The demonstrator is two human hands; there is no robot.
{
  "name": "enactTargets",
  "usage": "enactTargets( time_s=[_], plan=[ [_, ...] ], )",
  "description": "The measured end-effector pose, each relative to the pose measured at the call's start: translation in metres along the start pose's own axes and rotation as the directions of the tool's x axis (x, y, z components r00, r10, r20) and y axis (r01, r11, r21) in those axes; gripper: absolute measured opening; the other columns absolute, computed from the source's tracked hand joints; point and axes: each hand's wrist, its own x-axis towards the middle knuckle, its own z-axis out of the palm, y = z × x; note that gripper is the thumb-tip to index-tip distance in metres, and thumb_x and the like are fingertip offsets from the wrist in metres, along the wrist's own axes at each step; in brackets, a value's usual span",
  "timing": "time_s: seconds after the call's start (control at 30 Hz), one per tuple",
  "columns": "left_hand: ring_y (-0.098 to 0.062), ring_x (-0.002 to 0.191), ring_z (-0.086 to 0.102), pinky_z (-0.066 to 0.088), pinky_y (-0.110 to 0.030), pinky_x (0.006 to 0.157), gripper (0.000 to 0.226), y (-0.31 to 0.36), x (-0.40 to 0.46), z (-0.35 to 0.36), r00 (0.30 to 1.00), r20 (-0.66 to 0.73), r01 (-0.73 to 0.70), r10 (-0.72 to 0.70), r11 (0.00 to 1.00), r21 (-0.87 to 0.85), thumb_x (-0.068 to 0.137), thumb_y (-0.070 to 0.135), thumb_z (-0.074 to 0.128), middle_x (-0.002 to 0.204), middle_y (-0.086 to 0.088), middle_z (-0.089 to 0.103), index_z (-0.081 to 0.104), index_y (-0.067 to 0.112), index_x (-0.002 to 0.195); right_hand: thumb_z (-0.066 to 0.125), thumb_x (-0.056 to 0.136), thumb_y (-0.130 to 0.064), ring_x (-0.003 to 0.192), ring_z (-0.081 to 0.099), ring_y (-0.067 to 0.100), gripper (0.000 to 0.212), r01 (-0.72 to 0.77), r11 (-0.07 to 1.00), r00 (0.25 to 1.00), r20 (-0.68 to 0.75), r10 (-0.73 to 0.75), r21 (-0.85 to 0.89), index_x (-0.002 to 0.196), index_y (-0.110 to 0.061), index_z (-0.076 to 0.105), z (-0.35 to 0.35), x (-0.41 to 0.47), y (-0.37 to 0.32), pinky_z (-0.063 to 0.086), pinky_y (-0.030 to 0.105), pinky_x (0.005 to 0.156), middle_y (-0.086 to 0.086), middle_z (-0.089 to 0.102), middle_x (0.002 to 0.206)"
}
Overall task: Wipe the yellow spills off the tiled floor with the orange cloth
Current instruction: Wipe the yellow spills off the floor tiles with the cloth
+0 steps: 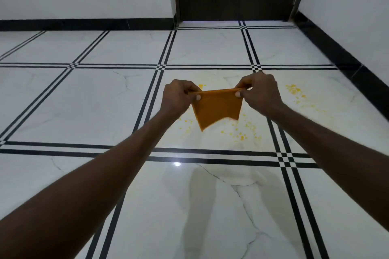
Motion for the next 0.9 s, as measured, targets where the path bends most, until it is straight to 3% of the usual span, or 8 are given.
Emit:
enactTargets(
  time_s=[0.1,0.23,0.3,0.43,0.53,0.7,0.77,0.9],
  plan=[
    [-0.016,0.088,0.073,0.055,-0.028,0.081,0.02,-0.049,-0.002,0.026,0.999,0.017,-0.034,0.032,0.994,0.101,0.081,0.009,0.073,0.09,0.004,0.079,0.082,0.021,0.094,0.075,0.083,-0.013,0.091,0.067,0.029,0.013,0.04,0.997,0.999,0.012,-0.04,-0.061,0.095,-0.016,0.08,0.049,-0.018,0.019,0.048,0.035,0.078,0.006,0.077,0.095],
    [-0.019,0.106,0.07,0.052,-0.033,0.097,0.028,-0.144,-0.029,0.062,0.974,0.223,-0.013,-0.048,0.965,0.262,0.087,0.007,0.063,0.113,0.002,0.077,0.078,0.018,0.108,0.061,0.09,-0.017,0.101,0.067,0.033,0.017,0.051,0.92,0.938,0.335,0.09,-0.39,0.099,-0.015,0.075,0.136,-0.064,0.054,0.053,0.04,0.088,0.008,0.073,0.103],
    [-0.025,0.115,0.066,0.048,-0.037,0.102,0.033,-0.187,-0.034,0.062,0.973,0.191,0.057,-0.131,0.935,0.351,0.088,0.007,0.061,0.122,-0.004,0.073,0.073,0.016,0.117,0.056,0.093,-0.022,0.094,0.068,0.031,0.018,0.115,0.876,0.91,0.404,0.097,-0.468,0.093,-0.013,0.072,0.169,-0.077,0.06,0.053,0.038,0.085,0.008,0.073,0.099],
    [-0.037,0.131,0.051,0.042,-0.049,0.107,0.05,-0.254,-0.014,0.04,0.983,0.075,0.097,-0.166,0.824,0.558,0.091,0.02,0.066,0.139,-0.017,0.058,0.057,0.008,0.138,0.051,0.098,-0.021,0.089,0.067,0.034,0.02,0.06,0.922,0.916,0.388,0.102,-0.383,0.096,-0.009,0.067,0.2,-0.053,0.055,0.052,0.04,0.078,0.013,0.069,0.096],
    [-0.041,0.14,0.041,0.037,-0.054,0.11,0.064,-0.275,-0.005,0.025,0.973,0.073,0.134,-0.221,0.787,0.603,0.09,0.032,0.068,0.15,-0.022,0.046,0.048,0.005,0.144,0.05,0.1,-0.023,0.095,0.065,0.036,0.023,-0.017,0.934,0.925,0.35,0.151,-0.358,0.108,-0.007,0.065,0.199,-0.031,0.041,0.05,0.042,0.084,0.015,0.069,0.105],
    [-0.038,0.15,0.027,0.029,-0.051,0.116,0.074,-0.28,0.008,0.024,0.966,0.143,0.082,-0.217,0.774,0.628,0.092,0.044,0.062,0.16,-0.022,0.031,0.037,0.006,0.151,0.037,0.098,-0.043,0.117,0.058,0.044,0.057,0.032,0.901,0.924,0.357,0.139,-0.433,0.135,-0.003,0.054,0.222,-0.031,0.042,0.046,0.051,0.097,0.023,0.058,0.135],
    [-0.037,0.153,0.022,0.026,-0.05,0.119,0.08,-0.287,0.024,0.027,0.976,0.095,0.093,-0.193,0.776,0.624,0.093,0.051,0.054,0.163,-0.022,0.027,0.031,0.006,0.155,0.027,0.094,-0.053,0.133,0.05,0.048,0.072,0.041,0.897,0.922,0.363,0.136,-0.439,0.146,-0.006,0.047,0.246,-0.029,0.051,0.04,0.057,0.107,0.026,0.047,0.151],
    [-0.036,0.154,0.021,0.024,-0.051,0.119,0.082,-0.324,0.054,0.031,0.99,-0.034,0.128,-0.138,0.762,0.635,0.095,0.059,0.037,0.164,-0.022,0.025,0.025,0.008,0.159,0.03,0.098,-0.057,0.152,0.029,0.045,0.076,0.013,0.86,0.957,0.256,0.137,-0.509,0.163,-0.019,0.025,0.296,-0.028,0.056,0.025,0.062,0.12,0.023,0.026,0.167]
  ],
)
